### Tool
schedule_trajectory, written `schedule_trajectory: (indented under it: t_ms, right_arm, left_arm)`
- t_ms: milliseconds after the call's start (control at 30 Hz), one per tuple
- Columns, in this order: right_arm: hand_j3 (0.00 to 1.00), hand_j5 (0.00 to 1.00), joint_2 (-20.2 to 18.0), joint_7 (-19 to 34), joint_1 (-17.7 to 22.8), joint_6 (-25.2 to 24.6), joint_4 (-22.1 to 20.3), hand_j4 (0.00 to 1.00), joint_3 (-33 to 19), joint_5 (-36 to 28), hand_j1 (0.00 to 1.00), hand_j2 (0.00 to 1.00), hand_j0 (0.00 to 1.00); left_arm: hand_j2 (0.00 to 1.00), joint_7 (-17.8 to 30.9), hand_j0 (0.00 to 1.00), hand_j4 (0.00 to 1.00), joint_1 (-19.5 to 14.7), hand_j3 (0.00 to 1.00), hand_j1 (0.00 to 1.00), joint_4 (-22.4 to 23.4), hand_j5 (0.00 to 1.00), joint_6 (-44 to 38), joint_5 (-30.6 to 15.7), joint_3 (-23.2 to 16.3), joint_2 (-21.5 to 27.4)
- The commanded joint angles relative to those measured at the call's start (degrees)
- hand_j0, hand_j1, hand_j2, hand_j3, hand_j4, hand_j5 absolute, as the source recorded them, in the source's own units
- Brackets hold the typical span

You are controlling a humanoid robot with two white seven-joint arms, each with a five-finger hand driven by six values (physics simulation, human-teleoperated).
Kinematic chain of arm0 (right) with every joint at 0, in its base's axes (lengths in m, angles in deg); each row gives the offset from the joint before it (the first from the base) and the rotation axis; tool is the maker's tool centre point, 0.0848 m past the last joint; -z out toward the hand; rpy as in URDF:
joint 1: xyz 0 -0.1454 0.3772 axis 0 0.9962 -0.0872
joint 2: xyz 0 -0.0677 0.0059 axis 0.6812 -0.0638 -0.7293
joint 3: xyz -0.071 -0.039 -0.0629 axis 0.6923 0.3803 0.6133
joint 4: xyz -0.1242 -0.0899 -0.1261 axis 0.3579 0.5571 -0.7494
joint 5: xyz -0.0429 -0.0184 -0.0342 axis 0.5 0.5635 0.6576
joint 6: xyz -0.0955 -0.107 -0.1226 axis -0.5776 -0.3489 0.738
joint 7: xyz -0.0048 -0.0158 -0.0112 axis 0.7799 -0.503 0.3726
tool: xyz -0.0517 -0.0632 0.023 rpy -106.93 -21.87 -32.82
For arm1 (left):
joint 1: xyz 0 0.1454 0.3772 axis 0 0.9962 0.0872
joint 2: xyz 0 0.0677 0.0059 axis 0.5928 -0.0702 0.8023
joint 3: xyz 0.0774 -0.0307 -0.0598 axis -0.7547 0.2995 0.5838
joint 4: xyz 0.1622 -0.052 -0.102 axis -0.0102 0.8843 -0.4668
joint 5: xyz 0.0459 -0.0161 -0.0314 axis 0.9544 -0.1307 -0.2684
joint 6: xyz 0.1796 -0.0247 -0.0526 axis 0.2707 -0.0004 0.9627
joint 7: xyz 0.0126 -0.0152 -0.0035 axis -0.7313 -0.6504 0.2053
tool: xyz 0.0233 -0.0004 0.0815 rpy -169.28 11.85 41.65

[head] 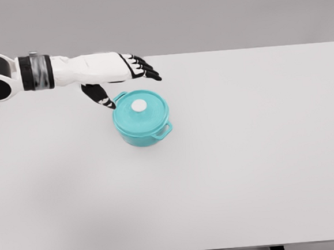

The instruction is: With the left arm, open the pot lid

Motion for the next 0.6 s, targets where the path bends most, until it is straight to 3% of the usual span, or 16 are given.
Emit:
schedule_trajectory:
  t_ms: [0, 100, 267, 333, 500, 567]
  right_arm:
    - [1.00, 1.00, -0.01, 0.01, 0.00, 0.02, 0.00, 1.00, -0.01, 0.02, 1.00, 1.00, 1.00]
    - [1.00, 1.00, -0.01, 0.01, 0.00, 0.02, 0.00, 1.00, -0.01, 0.02, 1.00, 1.00, 1.00]
    - [1.00, 1.00, -0.01, 0.01, 0.00, 0.02, 0.00, 1.00, -0.01, 0.02, 1.00, 1.00, 1.00]
    - [1.00, 1.00, -0.01, 0.01, 0.00, 0.02, 0.00, 1.00, -0.01, 0.02, 1.00, 1.00, 1.00]
    - [1.00, 1.00, -0.01, 0.01, 0.00, 0.02, 0.00, 1.00, -0.01, 0.02, 1.00, 1.00, 1.00]
    - [1.00, 1.00, -0.01, 0.01, 0.00, 0.02, 0.00, 1.00, -0.01, 0.02, 1.00, 1.00, 1.00]
  left_arm:
    - [1.00, -0.03, 1.00, 1.00, 0.00, 1.00, 1.00, 0.62, 1.00, -0.17, -1.75, -1.34, -0.86]
    - [1.00, -0.03, 1.00, 1.00, -0.18, 1.00, 1.00, 0.97, 1.00, -0.17, -2.80, -3.54, -0.77]
    - [1.00, -0.03, 1.00, 1.00, -0.26, 1.00, 1.00, 1.76, 1.00, -0.17, -2.72, -3.54, -0.86]
    - [1.00, -0.03, 1.00, 1.00, -0.26, 1.00, 1.00, 4.22, 1.00, -0.17, -2.10, -3.54, -0.95]
    - [1.00, -0.03, 1.00, 1.00, -0.79, 1.00, 1.00, 11.95, 1.00, -0.17, 0.54, -4.24, -6.39]
    - [1.00, -0.03, 1.00, 1.00, -0.88, 1.00, 1.00, 12.48, 1.00, -0.17, 1.50, -4.24, -7.36]
